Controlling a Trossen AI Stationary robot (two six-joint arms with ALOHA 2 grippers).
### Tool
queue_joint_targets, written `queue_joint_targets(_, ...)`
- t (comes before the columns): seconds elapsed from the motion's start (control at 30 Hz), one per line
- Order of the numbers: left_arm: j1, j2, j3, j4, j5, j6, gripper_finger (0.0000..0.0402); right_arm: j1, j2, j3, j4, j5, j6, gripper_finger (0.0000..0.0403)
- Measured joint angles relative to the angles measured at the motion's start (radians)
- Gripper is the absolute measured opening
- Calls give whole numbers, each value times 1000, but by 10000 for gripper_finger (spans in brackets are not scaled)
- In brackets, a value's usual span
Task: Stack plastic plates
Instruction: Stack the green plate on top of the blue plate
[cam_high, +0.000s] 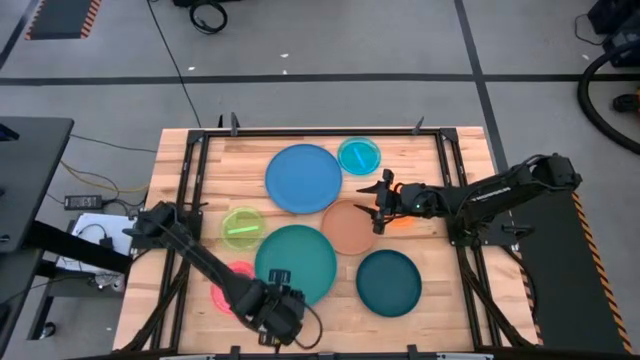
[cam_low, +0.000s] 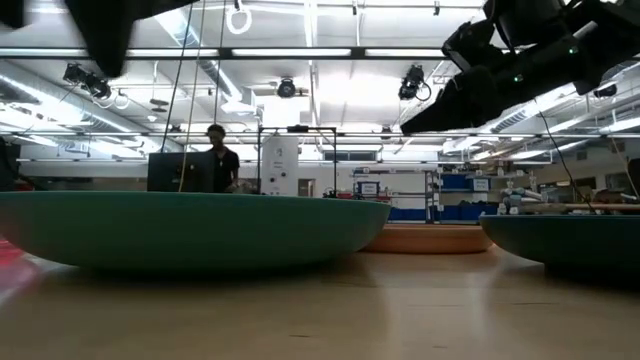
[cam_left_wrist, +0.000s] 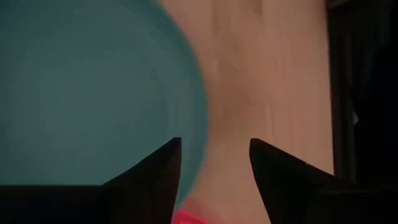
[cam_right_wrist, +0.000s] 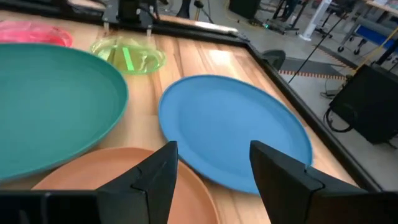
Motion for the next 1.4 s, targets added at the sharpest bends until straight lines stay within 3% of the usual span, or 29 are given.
queue_joint_targets(0.4,-29,92,-1,-17,-44,-75,197,2,45,0,70,-2,-6,211)
queue_joint_targets(1.0,-24,177,-1,-61,-50,36,195,3,45,0,66,-13,-3,211)
queue_joint_targets(1.4,1,190,-1,-82,-48,71,126,3,45,0,65,-29,4,211)
